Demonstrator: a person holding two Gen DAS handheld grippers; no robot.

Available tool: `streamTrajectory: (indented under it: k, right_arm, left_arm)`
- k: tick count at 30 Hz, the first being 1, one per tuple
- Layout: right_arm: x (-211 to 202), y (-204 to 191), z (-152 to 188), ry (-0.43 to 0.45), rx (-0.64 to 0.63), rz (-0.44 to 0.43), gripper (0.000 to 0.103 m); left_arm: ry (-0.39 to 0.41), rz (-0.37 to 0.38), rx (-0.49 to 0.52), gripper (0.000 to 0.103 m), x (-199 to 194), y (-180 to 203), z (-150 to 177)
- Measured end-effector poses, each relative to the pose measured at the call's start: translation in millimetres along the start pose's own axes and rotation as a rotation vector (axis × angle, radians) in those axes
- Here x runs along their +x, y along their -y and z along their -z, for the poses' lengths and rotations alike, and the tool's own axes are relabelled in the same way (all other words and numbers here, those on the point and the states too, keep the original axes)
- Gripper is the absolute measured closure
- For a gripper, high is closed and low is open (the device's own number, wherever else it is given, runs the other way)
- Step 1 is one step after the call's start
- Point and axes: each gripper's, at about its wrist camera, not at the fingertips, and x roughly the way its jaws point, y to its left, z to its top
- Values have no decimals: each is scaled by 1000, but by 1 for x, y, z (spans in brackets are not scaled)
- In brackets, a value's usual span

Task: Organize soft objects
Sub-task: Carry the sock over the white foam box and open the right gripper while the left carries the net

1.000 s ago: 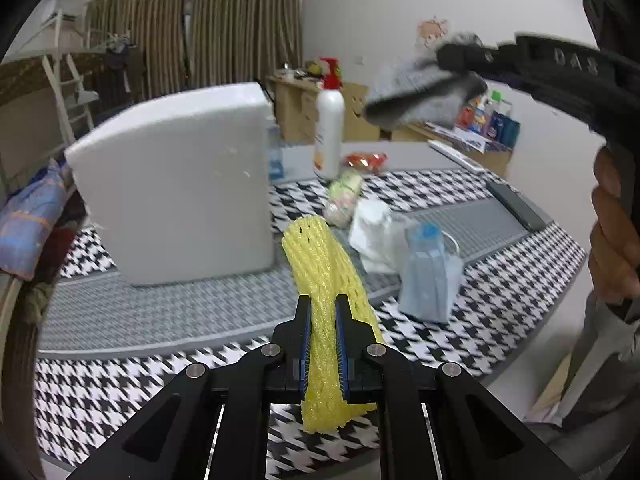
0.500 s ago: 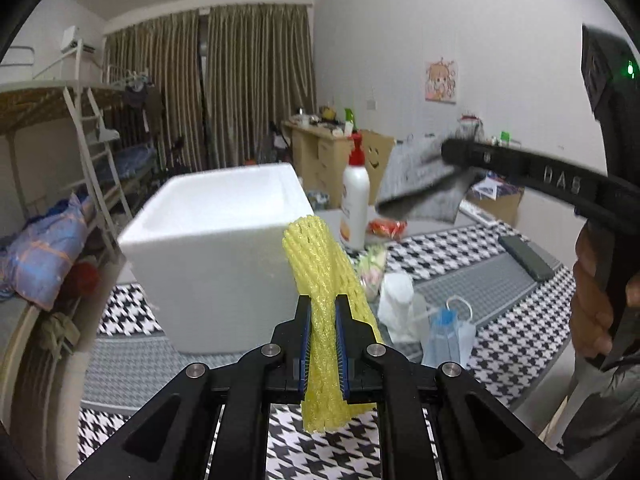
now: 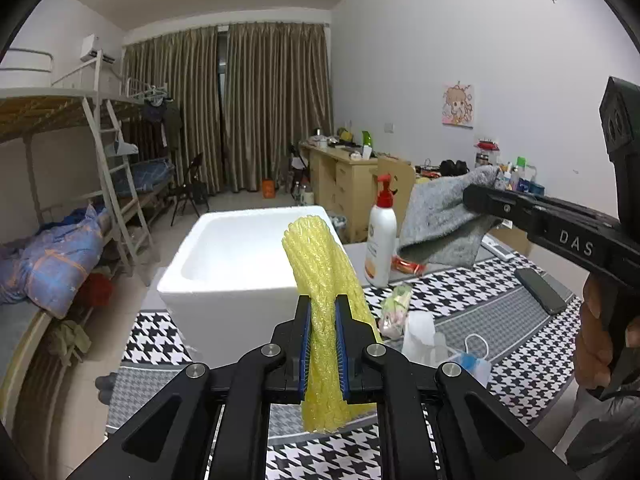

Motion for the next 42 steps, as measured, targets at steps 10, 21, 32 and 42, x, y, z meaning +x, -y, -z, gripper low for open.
streamTrajectory:
  k: [10, 21, 32, 42]
  right_arm:
    - [8, -5, -9, 6, -14, -24, 90]
    - [24, -17, -19, -14, -31, -45, 90]
    - [48, -32, -30, -29, -67, -49, 90]
    - [70, -46, -33, -62, -90, -77, 90]
  left_arm:
    - [47, -29, -21, 91, -2, -9, -16]
    - [75, -70, -48, 91, 0, -27, -32]
    - [103, -134, -73, 91, -1, -51, -39]
    - [89, -179, -98, 91, 7, -67, -37]
